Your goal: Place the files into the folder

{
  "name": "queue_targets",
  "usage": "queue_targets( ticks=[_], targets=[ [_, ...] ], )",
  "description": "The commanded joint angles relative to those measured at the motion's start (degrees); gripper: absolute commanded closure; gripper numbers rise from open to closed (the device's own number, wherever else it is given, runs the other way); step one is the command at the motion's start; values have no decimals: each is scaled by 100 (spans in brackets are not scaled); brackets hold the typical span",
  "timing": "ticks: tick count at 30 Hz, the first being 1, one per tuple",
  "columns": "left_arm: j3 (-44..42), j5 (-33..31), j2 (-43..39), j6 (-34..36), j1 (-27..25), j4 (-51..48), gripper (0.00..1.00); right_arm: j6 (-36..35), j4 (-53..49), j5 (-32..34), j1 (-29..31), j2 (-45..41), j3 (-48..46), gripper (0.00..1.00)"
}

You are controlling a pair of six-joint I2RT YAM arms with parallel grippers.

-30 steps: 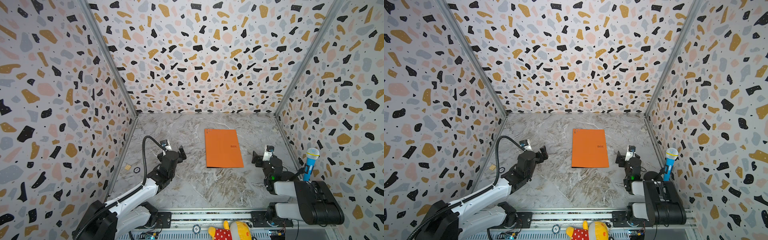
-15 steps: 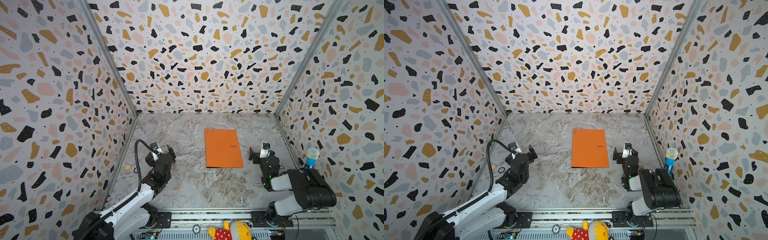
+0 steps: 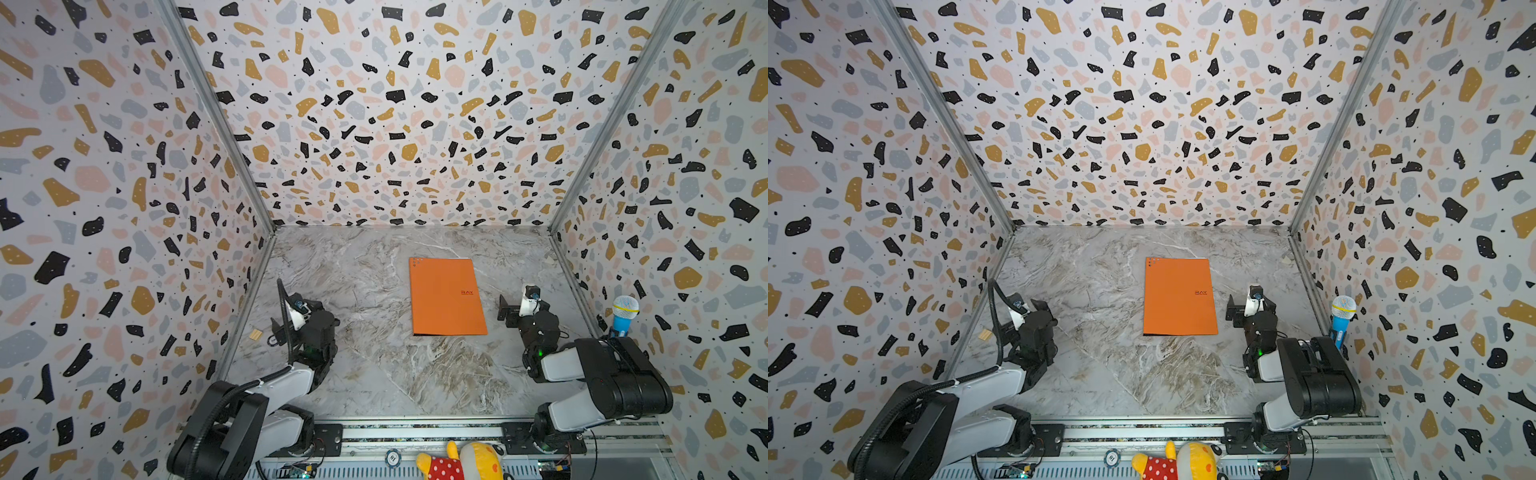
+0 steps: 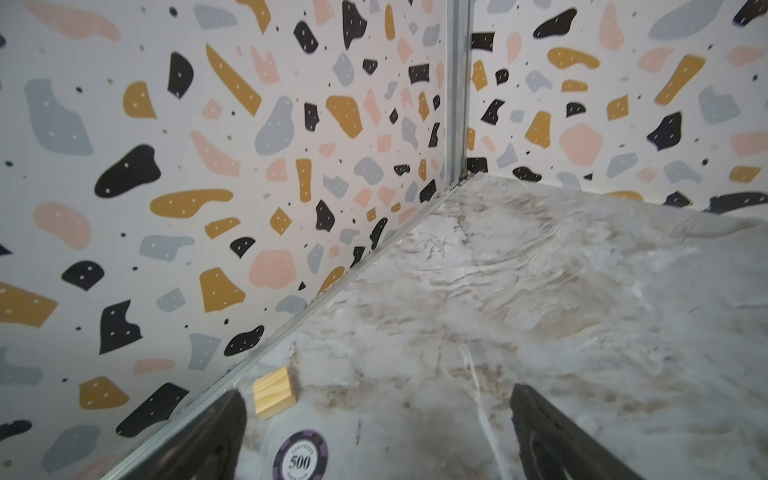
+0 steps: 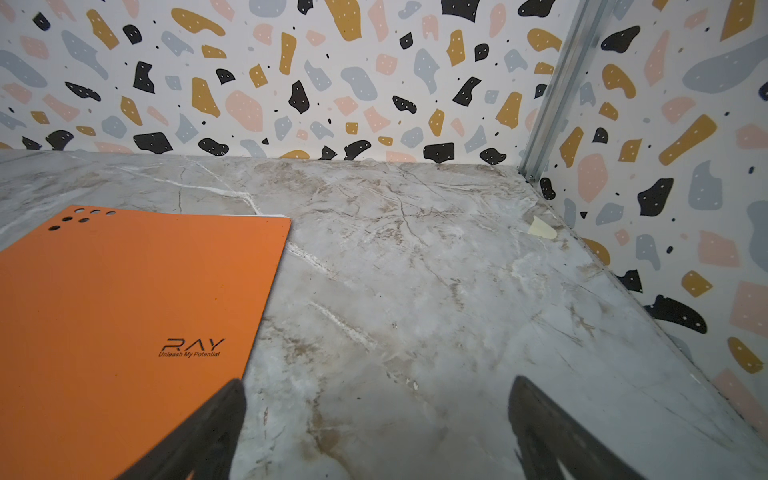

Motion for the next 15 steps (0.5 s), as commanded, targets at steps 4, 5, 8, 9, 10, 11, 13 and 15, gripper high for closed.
queue_targets(
  ticks=[4,5,8,9,10,11,13,15],
  targets=[
    [-217,1001,116,797,199,1905,1,-72,104,25,14,-55,96,1],
    [-234,1242,242,884,258,2102,0,-68,97,25,10,-55,88,1],
    [-468,1708,1144,900,475,3339,1,-73,103,18,14,-55,93,1],
    [-492,1673,1486,967,530,3923,1,-68,101,21,13,-55,92,1],
    [-425,1719,1528,1008,537,3821,0,-71,111,25,15,-55,92,1],
    [-361,1831,1333,900,564,3315,1,-69,100,26,14,-57,91,1],
    [-184,2551,1134,853,810,2706,1,-74,104,43,24,-63,87,1],
    [-195,2734,1296,831,922,2950,0,-92,104,101,60,-55,96,1]
  ],
)
